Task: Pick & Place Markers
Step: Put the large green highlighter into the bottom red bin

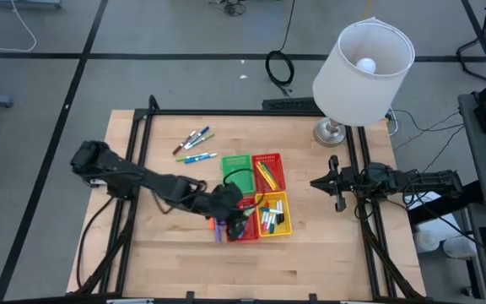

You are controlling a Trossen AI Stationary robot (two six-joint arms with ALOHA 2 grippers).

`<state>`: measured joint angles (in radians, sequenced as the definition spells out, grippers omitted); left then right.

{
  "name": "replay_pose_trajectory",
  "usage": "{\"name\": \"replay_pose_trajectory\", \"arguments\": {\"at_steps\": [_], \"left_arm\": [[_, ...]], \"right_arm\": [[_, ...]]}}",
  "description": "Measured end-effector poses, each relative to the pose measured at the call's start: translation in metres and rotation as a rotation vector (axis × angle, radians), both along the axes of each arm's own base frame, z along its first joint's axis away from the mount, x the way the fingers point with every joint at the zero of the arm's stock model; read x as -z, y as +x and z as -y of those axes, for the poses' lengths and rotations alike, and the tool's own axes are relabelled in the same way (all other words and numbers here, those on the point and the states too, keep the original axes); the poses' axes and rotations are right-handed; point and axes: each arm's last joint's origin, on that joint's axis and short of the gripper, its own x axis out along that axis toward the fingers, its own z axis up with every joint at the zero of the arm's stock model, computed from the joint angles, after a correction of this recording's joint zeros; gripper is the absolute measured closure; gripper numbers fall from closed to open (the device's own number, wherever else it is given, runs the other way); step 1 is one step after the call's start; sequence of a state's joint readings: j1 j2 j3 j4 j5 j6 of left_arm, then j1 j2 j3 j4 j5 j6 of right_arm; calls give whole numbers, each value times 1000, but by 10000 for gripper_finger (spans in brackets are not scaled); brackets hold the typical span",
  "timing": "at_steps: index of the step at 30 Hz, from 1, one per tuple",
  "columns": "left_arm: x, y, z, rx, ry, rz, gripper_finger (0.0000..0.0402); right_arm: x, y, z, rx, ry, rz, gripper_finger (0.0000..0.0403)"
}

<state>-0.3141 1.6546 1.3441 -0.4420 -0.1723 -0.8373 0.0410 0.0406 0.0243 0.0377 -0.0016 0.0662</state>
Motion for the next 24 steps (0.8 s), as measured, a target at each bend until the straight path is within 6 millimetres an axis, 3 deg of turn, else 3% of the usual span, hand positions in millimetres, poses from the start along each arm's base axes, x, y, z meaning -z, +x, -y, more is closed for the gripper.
{"name": "replay_pose_trajectory", "arguments": {"at_steps": [3, 14, 24], "left_arm": [[6, 15, -5, -83, -57, -53, 314], [65, 44, -10, -144, -80, -202, 314], [82, 44, -14, -222, -98, -302, 314]], "right_arm": [[0, 0, 0, 0, 0, 1, 385], [1, 1, 0, 0, 0, -10, 385], [1, 1, 0, 0, -1, -14, 385]]}}
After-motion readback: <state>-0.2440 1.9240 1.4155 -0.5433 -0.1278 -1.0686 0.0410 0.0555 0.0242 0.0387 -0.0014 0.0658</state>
